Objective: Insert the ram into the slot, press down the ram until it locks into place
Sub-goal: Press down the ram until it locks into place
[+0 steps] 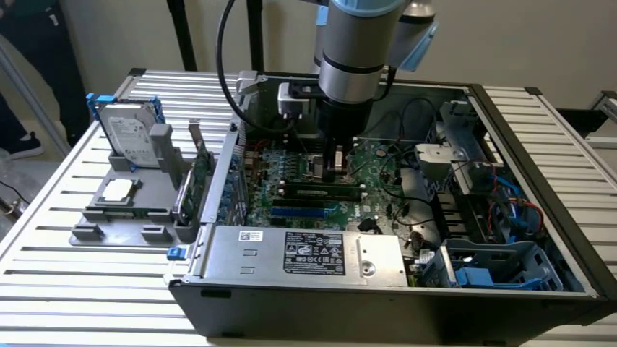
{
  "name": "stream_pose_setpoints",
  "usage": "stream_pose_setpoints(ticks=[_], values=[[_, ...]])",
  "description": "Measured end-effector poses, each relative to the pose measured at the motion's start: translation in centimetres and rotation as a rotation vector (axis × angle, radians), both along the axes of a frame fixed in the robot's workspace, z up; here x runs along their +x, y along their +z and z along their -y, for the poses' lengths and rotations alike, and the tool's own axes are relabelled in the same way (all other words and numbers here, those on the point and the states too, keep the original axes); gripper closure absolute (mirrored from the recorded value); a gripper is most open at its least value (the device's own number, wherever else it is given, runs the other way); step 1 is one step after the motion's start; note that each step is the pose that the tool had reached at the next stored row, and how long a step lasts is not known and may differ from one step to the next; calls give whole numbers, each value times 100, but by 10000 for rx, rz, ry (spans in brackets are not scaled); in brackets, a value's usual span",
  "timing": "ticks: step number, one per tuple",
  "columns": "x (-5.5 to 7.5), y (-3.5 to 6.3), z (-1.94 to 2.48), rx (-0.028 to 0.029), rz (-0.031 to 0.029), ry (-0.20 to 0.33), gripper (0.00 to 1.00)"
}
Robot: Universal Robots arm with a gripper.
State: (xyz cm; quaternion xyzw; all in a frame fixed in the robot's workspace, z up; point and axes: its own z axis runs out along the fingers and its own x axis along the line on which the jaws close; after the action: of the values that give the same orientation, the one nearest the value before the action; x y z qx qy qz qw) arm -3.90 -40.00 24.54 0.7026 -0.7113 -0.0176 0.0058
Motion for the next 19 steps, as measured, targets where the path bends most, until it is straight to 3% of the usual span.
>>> stream_pose_setpoints(ticks=[15, 19], values=[[-19, -186, -13, -16, 23, -1, 89], [-19, -159, -17, 11, 37, -3, 89]])
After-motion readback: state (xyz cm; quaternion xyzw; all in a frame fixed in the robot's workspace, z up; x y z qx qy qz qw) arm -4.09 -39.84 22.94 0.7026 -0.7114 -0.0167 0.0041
